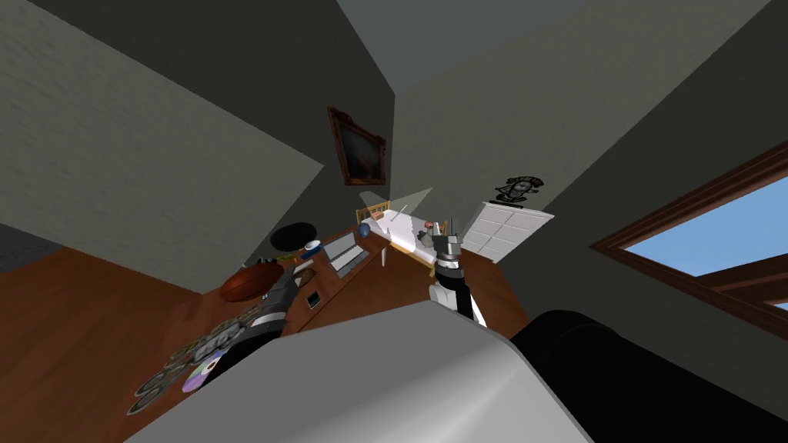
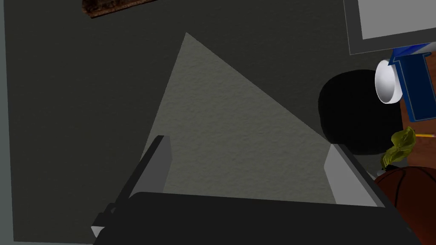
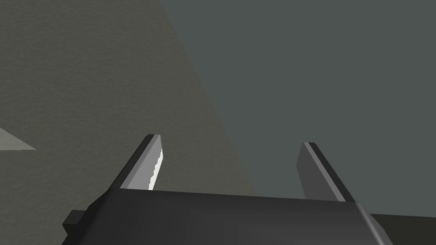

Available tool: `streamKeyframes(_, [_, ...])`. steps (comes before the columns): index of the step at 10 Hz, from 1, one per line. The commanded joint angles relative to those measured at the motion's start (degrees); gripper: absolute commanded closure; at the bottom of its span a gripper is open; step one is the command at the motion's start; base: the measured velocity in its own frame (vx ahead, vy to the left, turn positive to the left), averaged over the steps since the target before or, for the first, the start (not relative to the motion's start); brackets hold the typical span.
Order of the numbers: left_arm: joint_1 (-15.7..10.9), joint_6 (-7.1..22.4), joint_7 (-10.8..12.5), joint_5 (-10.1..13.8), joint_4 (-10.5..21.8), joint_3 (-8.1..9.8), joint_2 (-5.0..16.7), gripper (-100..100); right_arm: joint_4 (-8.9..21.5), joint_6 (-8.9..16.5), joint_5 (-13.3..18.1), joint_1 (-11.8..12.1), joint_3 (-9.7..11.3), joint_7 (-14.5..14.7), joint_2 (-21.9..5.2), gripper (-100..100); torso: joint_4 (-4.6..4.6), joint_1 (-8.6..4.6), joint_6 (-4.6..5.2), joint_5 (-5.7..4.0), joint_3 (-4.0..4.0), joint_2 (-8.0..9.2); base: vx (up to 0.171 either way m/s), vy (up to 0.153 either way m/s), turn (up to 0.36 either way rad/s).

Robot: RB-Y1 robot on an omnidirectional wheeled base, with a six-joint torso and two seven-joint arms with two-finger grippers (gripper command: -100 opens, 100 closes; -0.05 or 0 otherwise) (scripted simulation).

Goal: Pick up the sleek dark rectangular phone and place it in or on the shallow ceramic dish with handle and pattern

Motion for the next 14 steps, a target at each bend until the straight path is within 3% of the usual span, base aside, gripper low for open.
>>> streamKeyframes(1, [1.2,1.9,-0.3,1.0,2.1,-0.19,0.1,-100,0.0,0.0,0.0,0.0,0.0,0.0,0.0,0,0.00,0.00,0.00,0.00,0.00,0.00,-0.007,-0.020,-0.214])
streamKeyframes(5, [1.7,7.3,-1.3,4.0,9.4,-0.25,1.3,-100,0.0,0.0,0.0,0.0,0.0,0.0,0.0,0,0.00,0.02,0.05,0.01,0.00,-0.01,-0.004,-0.012,-0.261])
streamKeyframes(7, [1.7,7.6,-1.3,4.0,10.7,-0.25,1.3,-100,0.0,0.0,0.0,0.0,0.0,0.0,0.0,0,0.00,0.07,0.00,0.01,-0.01,-0.02,-0.001,0.002,-0.043])
streamKeyframes(8, [1.7,9.5,-1.8,5.2,12.8,-0.29,1.8,-100,0.0,0.0,0.0,0.0,0.0,0.0,0.0,0,0.00,0.07,-0.01,0.02,-0.01,-0.02,0.002,-0.002,-0.235])
streamKeyframes(9, [1.7,9.5,-1.8,5.2,13.7,-0.29,1.8,-100,0.0,0.0,0.0,0.0,0.0,0.0,0.0,0,0.00,0.07,0.04,0.01,-0.01,-0.03,0.001,0.006,-0.135])
streamKeyframes(10, [1.7,11.2,-2.3,6.3,16.8,-0.34,2.3,-100,0.0,0.0,0.0,0.0,0.0,0.0,0.0,0,0.00,0.10,0.00,0.02,-0.02,-0.03,0.004,0.007,-0.254])
streamKeyframes(11, [1.7,11.4,-2.3,6.3,16.8,-0.34,2.3,-100,0.0,0.0,0.0,0.0,0.0,0.0,0.0,0,0.00,0.09,0.03,0.02,-0.01,-0.02,0.001,0.012,-0.133])
streamKeyframes(14, [1.2,15.2,-3.4,8.8,22.0,-0.47,3.5,-100,0.0,0.0,0.0,0.0,0.0,0.0,0.0,0,0.00,0.13,-0.01,0.03,-0.02,-0.04,0.004,0.015,-0.217])
